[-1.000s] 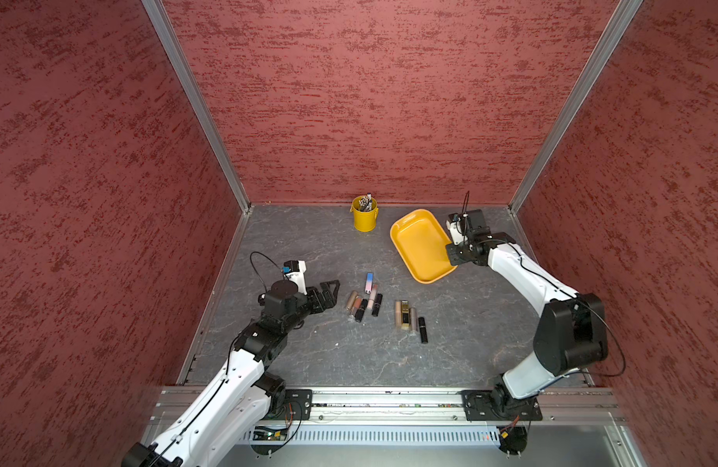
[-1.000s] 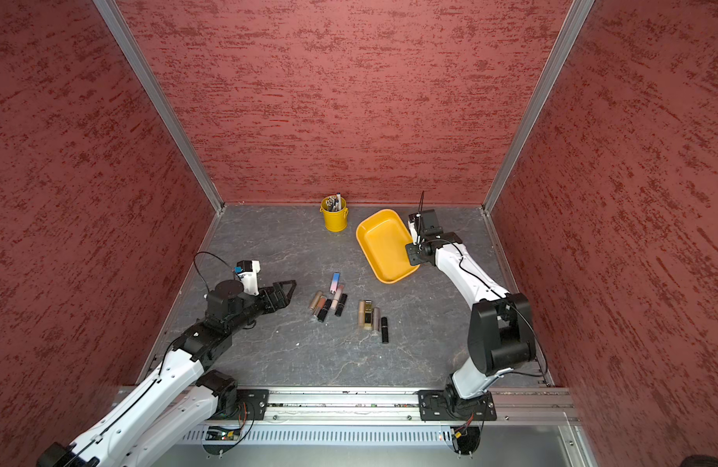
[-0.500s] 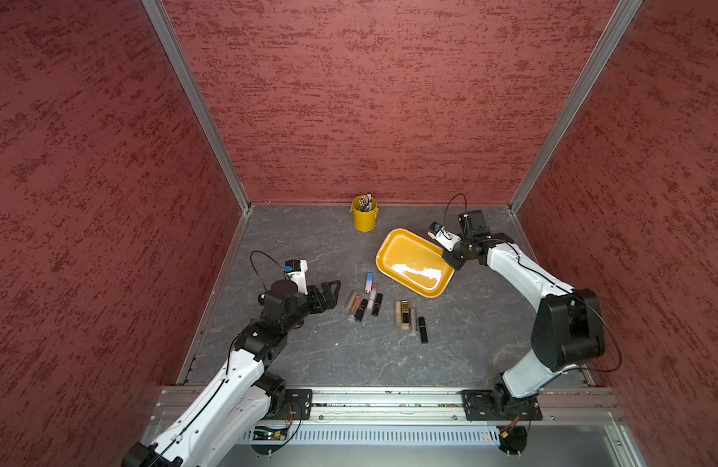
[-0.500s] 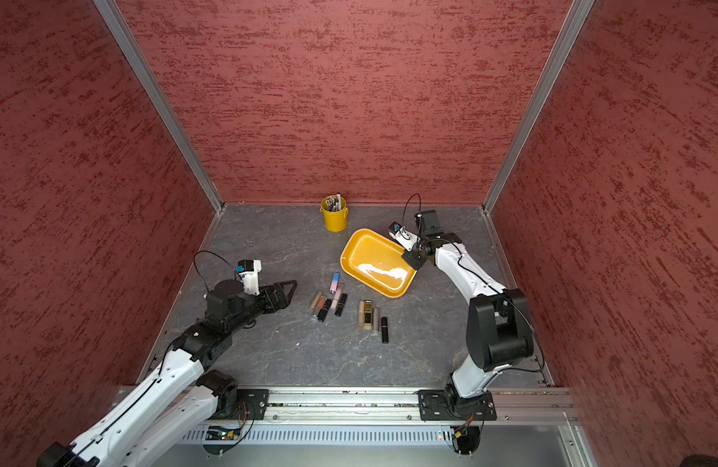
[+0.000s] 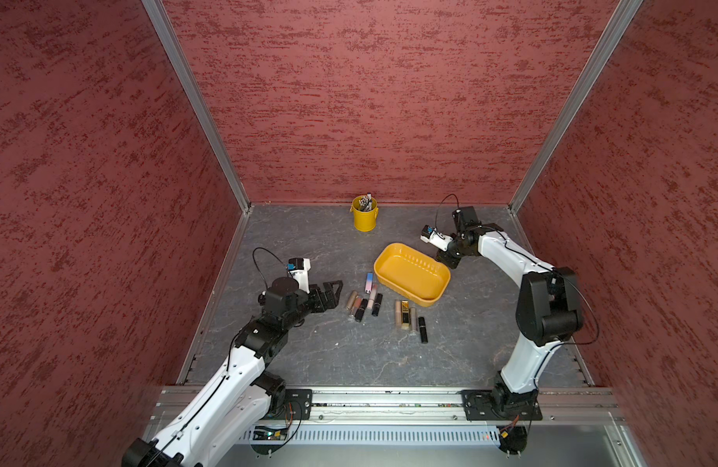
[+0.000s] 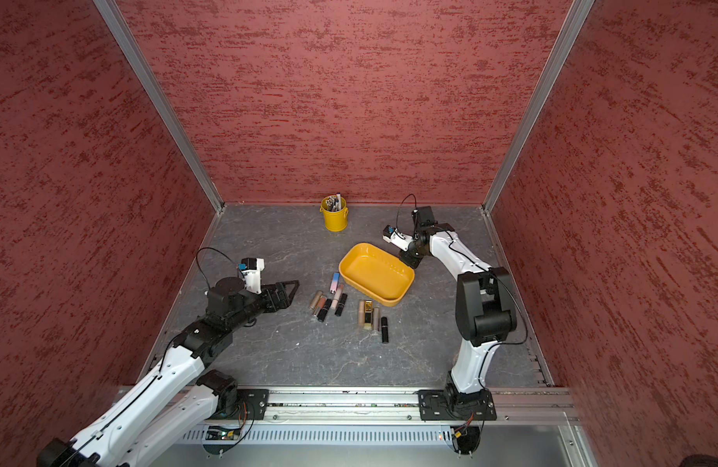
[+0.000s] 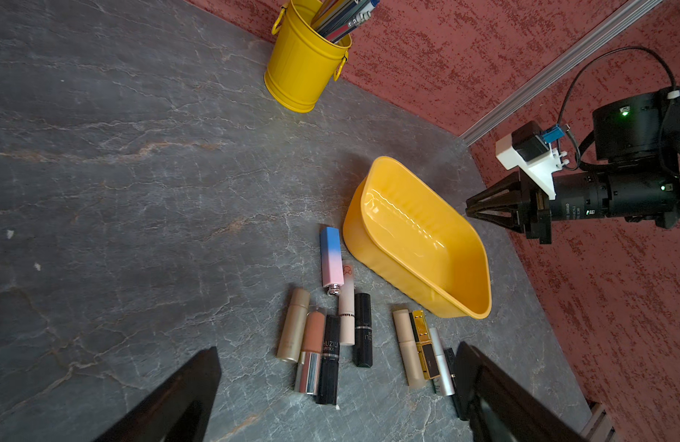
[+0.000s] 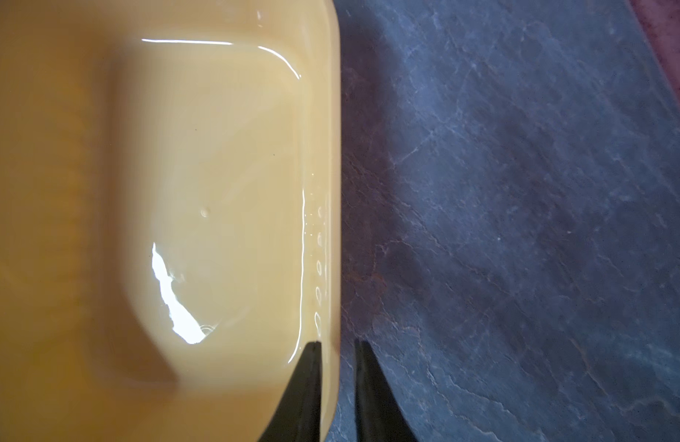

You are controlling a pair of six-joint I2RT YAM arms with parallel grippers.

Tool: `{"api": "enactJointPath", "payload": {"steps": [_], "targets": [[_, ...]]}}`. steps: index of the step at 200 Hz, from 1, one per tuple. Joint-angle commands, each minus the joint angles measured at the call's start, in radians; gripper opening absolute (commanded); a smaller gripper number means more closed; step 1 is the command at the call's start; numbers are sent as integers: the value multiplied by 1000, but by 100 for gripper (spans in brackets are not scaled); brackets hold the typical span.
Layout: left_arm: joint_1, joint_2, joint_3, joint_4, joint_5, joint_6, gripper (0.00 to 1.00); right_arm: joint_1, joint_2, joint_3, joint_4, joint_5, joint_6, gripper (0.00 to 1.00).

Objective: Put the lipstick into the storage box
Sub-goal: Place the storage box at the center of the board, then adjust the storage box at the center of the board.

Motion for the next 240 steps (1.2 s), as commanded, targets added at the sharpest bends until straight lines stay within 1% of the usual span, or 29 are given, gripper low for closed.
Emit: {"api": "enactJointPath", "payload": {"steps": [1, 8, 23, 49, 55, 67, 81, 101, 119, 133, 150, 160, 162, 176, 199, 212, 222, 240], "targets": [[-4, 10, 30, 2, 6, 20, 100, 0, 23, 25, -33, -43, -16, 21], [-3, 11, 29, 2, 6, 19, 100, 0, 26, 25, -27, -48, -14, 21], [-4, 14, 28, 6, 6, 18, 100, 0, 25, 25, -4, -60, 13, 26], [-4, 16, 22, 17, 3, 13, 100, 0, -2, 28, 87, -79, 149, 29], [-5, 17, 21, 24, 5, 12, 100, 0, -16, 28, 113, -92, 193, 30], [-7, 28, 23, 43, 19, 16, 100, 0, -51, 18, 196, -106, 353, 32], [-20, 78, 57, 41, 46, 35, 100, 0, -109, -12, 290, -100, 553, 36], [-86, 219, 176, -32, 27, 111, 100, -5, -200, -68, 370, -94, 805, 41], [-139, 389, 330, -121, 4, 196, 100, -11, -243, -72, 304, -116, 962, 49], [-155, 529, 456, -206, 1, 253, 100, -12, -270, -62, 223, -149, 1014, 57], [-170, 705, 612, -322, -15, 319, 100, -13, -347, -116, 169, -130, 1078, 57], [-177, 801, 695, -379, -19, 357, 100, -12, -381, -163, 143, -103, 1124, 57], [-179, 818, 710, -388, -24, 363, 100, -13, -406, -173, 137, -100, 1136, 57], [-194, 933, 808, -456, -46, 399, 99, -13, -448, -225, 52, -51, 1208, 58], [-211, 1060, 915, -490, -91, 428, 93, -13, -498, -318, -61, 6, 1304, 58], [-210, 1117, 968, -504, -106, 429, 90, -10, -550, -379, -85, 51, 1340, 57], [-209, 1151, 1003, -505, -113, 436, 89, -11, -593, -420, -98, 86, 1369, 56], [-208, 1201, 1055, -500, -120, 448, 88, -11, -628, -482, -84, 68, 1400, 55]]}}
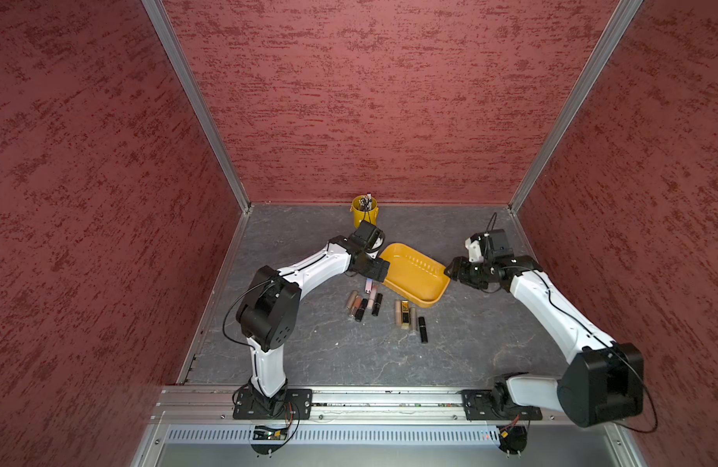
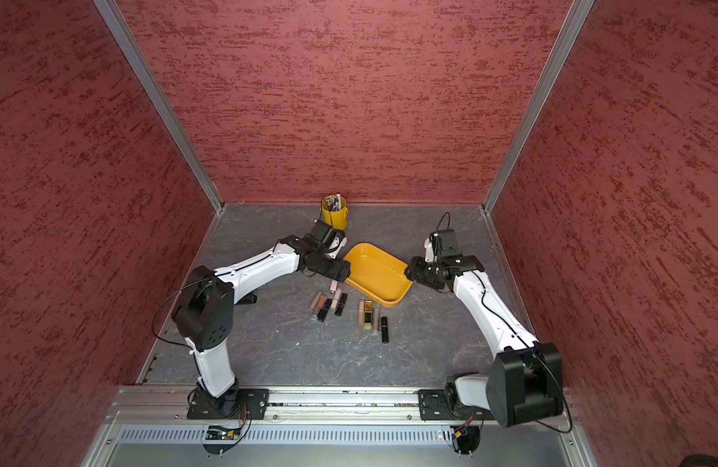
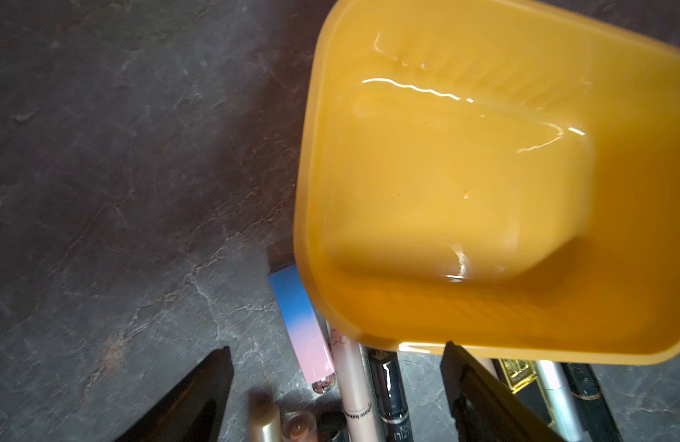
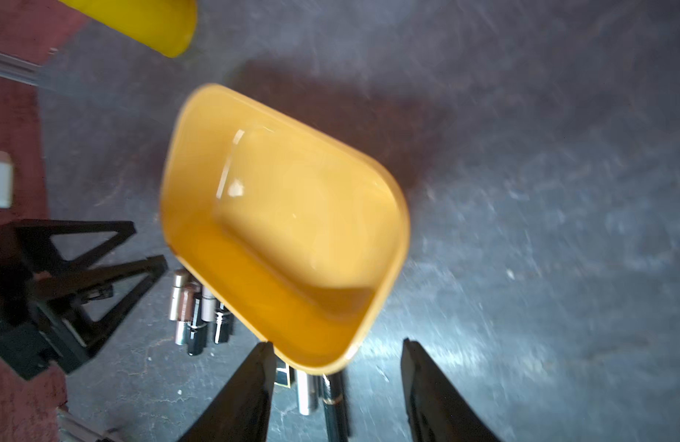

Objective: Put the lipstick into the storage box
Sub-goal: Adjust the storage box at the center of the board.

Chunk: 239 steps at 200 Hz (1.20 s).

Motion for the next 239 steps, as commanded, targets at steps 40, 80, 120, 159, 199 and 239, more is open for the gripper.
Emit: {"api": "enactJointPath", "payload": {"steps": [40, 80, 120, 159, 199, 239], "targets": [[11, 157, 214, -74, -42, 75, 78, 0, 20, -122, 60, -23, 135, 55], [21, 214, 249, -94, -78, 91, 66, 8, 148, -71, 130, -28, 136, 54], [27, 232, 254, -103, -96, 104, 63, 45, 234, -30, 164, -21, 147, 54], [36, 250, 249, -141, -124, 103, 57, 55, 272, -21, 181, -16, 142, 54], [41, 177, 137, -133, -159, 87, 56, 55, 312, 12, 188, -19, 122, 55], [47, 101, 38, -124, -155, 56, 56, 63, 364, 77, 187, -27, 103, 55]]}}
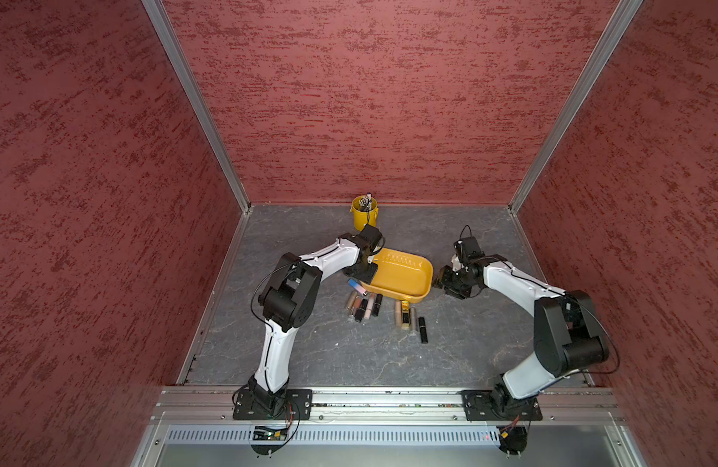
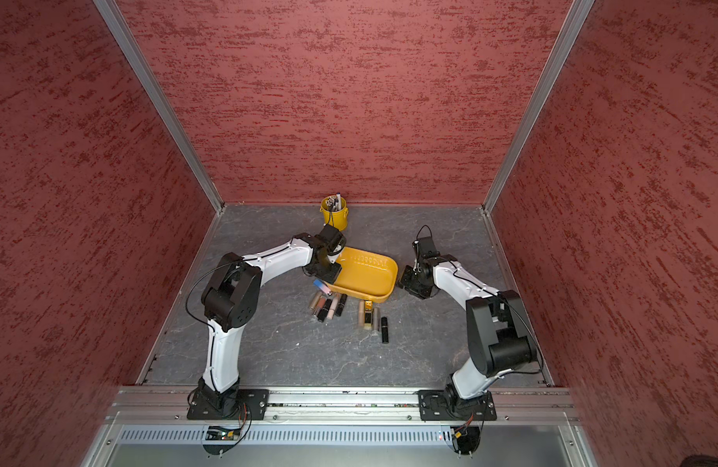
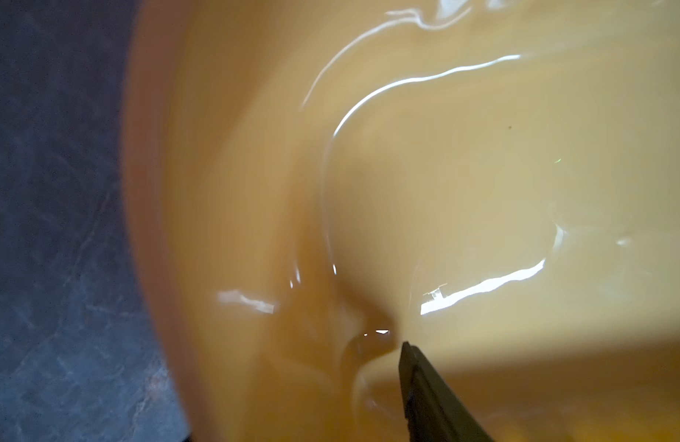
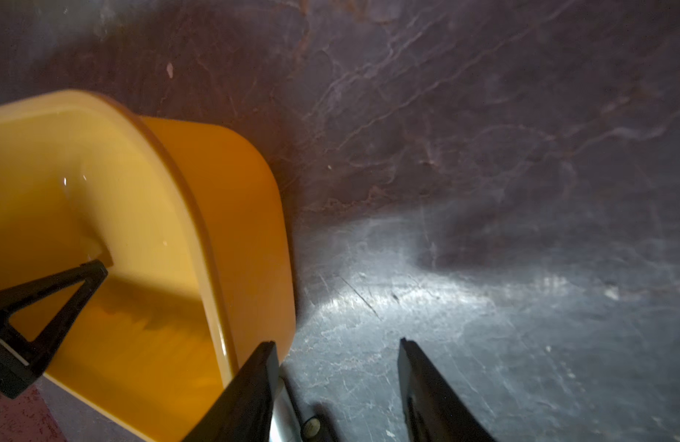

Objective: Put the lipstick into the storage box
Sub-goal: Adjust the storage box at the center of the board.

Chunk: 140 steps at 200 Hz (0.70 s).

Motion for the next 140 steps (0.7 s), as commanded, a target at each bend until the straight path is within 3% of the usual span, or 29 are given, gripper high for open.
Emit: {"api": "enactJointPath", "payload": {"steps": [1, 17, 23, 31, 37, 40, 70, 91, 106, 140], "targets": [[7, -72, -34, 3, -13, -26, 56, 8, 22, 49, 20, -11, -25, 55], [8, -102, -56, 20, -6, -38, 59, 12, 13, 68, 17, 8, -41, 57], [10, -114, -59, 27, 0, -43, 62, 12, 3, 72, 19, 21, -49, 63], [11, -130, -60, 39, 8, -49, 67, 13, -18, 75, 21, 35, -64, 77], [14, -143, -62, 50, 15, -53, 69, 15, -37, 75, 25, 51, -77, 96], [14, -150, -62, 56, 17, -55, 69, 15, -47, 74, 29, 56, -86, 98], [28, -255, -87, 139, 84, -111, 76, 14, -197, 1, 139, 65, -107, 99], [57, -372, -166, 231, 183, -189, 77, 0, -215, -16, 170, -79, -115, 98], [84, -478, -266, 315, 269, -263, 78, 12, -190, 23, 92, -110, -151, 89], [86, -751, -559, 512, 388, -429, 80, 88, -260, 38, -124, 41, -196, 83]]}}
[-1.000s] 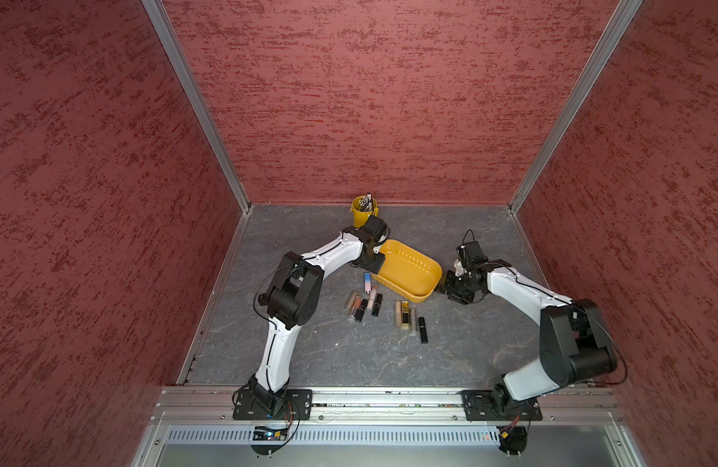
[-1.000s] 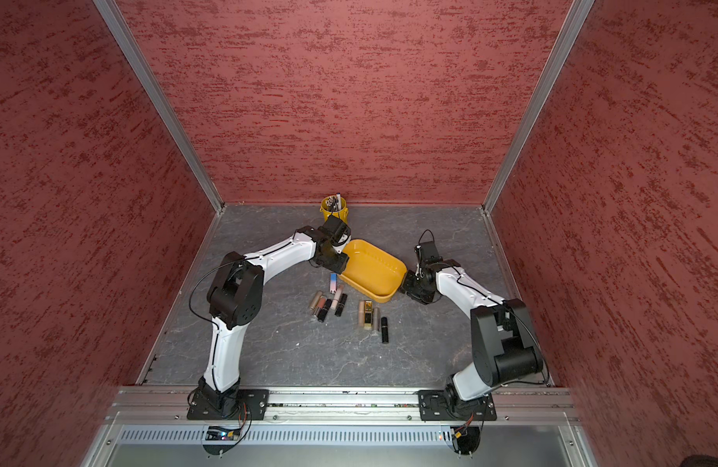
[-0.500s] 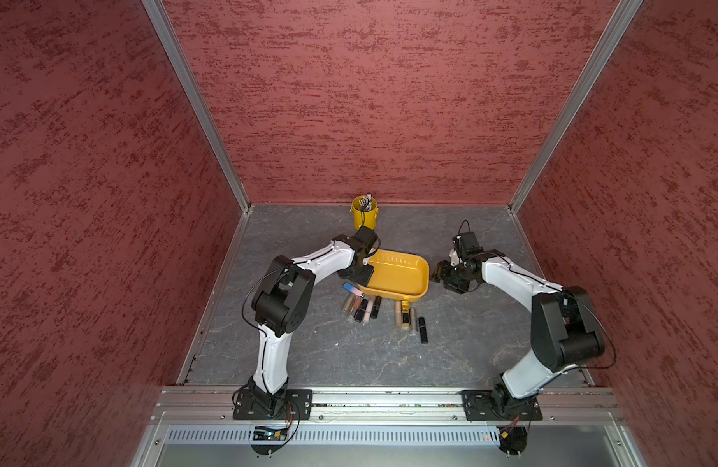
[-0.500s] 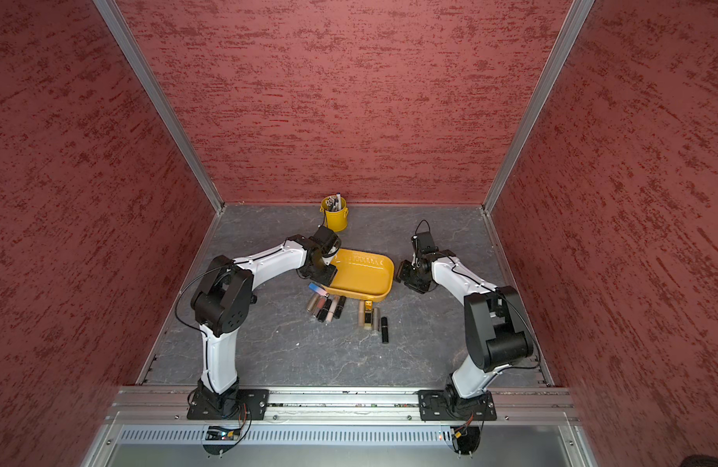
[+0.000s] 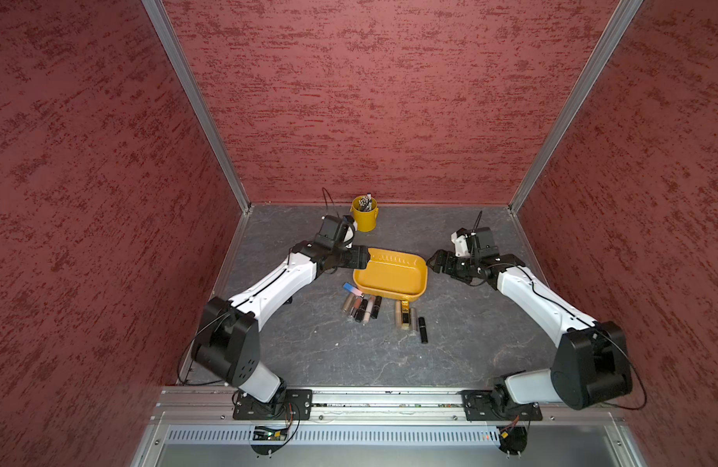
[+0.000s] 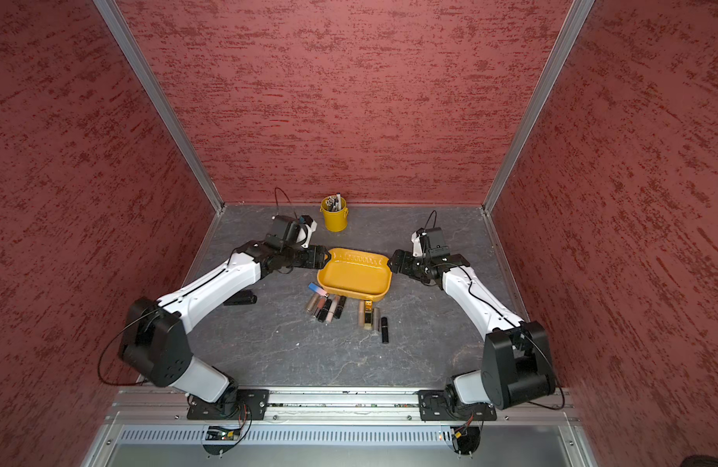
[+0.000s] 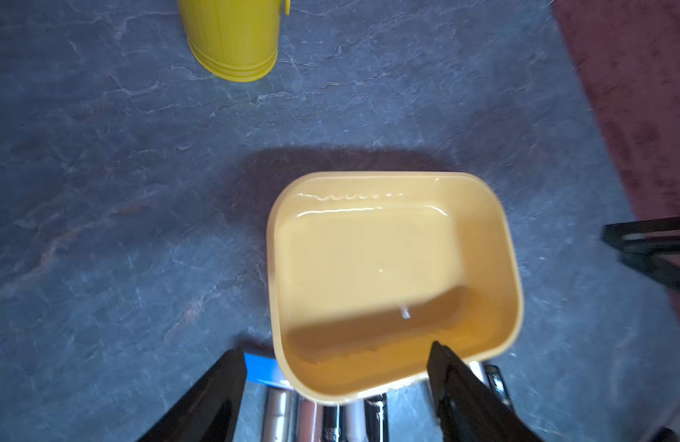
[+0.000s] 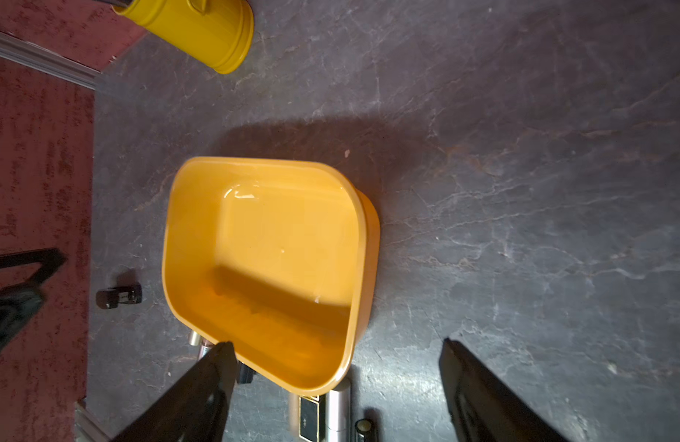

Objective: Put the lipstick into the storage box
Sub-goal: Pick up the lipstick at the center of the board.

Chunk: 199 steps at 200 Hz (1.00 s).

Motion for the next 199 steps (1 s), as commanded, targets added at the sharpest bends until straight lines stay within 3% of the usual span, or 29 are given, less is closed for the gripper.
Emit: {"api": "enactJointPath", "payload": {"steps": [1, 58, 88, 131, 199], "targets": [[-18, -146, -160, 165, 127, -150, 80, 56, -51, 25, -176, 76, -50, 83], [-145, -554, -539, 293, -9, -273, 84, 345, -158, -148, -293, 307, 95, 77], [-218, -673, -659, 354, -67, -295, 90, 424, -162, -241, -261, 337, 161, 71], [-285, -666, -721, 431, -123, -336, 91, 498, -117, -301, -179, 345, 210, 63], [-313, -564, -652, 438, -123, -311, 93, 520, -31, -303, -99, 308, 219, 51]]}}
